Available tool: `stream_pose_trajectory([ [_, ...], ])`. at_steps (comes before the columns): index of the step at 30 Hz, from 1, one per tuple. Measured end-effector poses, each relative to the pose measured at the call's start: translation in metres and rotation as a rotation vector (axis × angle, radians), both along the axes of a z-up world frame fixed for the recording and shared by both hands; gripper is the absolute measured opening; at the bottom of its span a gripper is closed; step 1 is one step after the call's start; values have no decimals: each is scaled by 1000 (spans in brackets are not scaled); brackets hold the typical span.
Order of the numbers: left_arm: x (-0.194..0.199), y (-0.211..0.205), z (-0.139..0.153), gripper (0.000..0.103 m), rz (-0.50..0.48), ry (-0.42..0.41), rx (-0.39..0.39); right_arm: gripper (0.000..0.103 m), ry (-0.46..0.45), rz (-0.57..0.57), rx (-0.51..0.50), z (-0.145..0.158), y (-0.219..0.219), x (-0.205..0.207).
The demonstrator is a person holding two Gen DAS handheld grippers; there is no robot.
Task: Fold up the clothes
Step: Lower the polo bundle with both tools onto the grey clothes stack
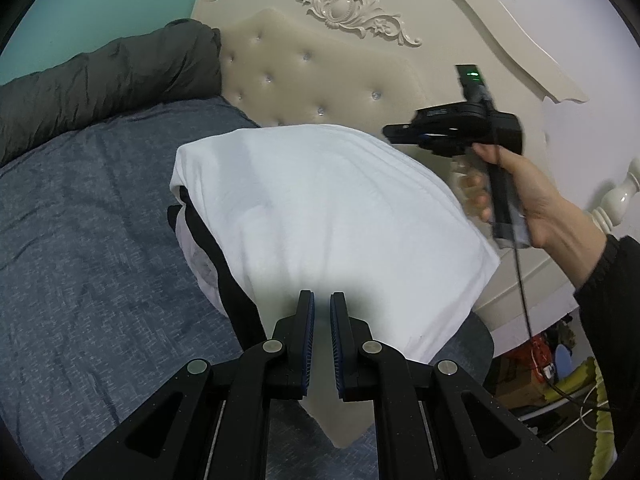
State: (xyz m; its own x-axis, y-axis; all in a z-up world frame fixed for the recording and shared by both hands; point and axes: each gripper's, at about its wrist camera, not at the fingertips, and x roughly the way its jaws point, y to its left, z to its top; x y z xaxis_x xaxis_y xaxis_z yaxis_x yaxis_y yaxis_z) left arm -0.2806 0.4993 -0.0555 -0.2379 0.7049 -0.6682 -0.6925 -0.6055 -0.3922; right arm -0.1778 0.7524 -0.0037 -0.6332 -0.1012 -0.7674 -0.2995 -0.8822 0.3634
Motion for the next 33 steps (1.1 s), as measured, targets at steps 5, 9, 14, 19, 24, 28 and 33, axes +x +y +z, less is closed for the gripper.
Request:
stream_pose_trajectory([
  [5, 4, -8, 11, 9, 14, 15, 13, 15, 47, 73, 5, 18, -18, 40],
  [9, 11, -8, 16, 10, 15, 28, 6, 15, 82, 121, -5, 21, -40, 76],
  [14, 21, -4, 14, 12, 7, 29, -9, 15, 103, 136, 1, 16, -58, 107],
  [19, 25, -1, 0, 14, 15, 1, -33, 15, 73, 125, 24, 1, -68, 125],
  [24, 27, -10, 0, 15, 37, -6, -32, 15, 76, 86, 47, 1, -67, 140],
  [28, 29, -19, 9, 19, 54, 6, -27, 15, 113, 60, 72, 14, -71, 159],
  [33, 34, -27, 18, 26, 68, 9, -21, 15, 138, 61, 100, 27, -87, 168],
])
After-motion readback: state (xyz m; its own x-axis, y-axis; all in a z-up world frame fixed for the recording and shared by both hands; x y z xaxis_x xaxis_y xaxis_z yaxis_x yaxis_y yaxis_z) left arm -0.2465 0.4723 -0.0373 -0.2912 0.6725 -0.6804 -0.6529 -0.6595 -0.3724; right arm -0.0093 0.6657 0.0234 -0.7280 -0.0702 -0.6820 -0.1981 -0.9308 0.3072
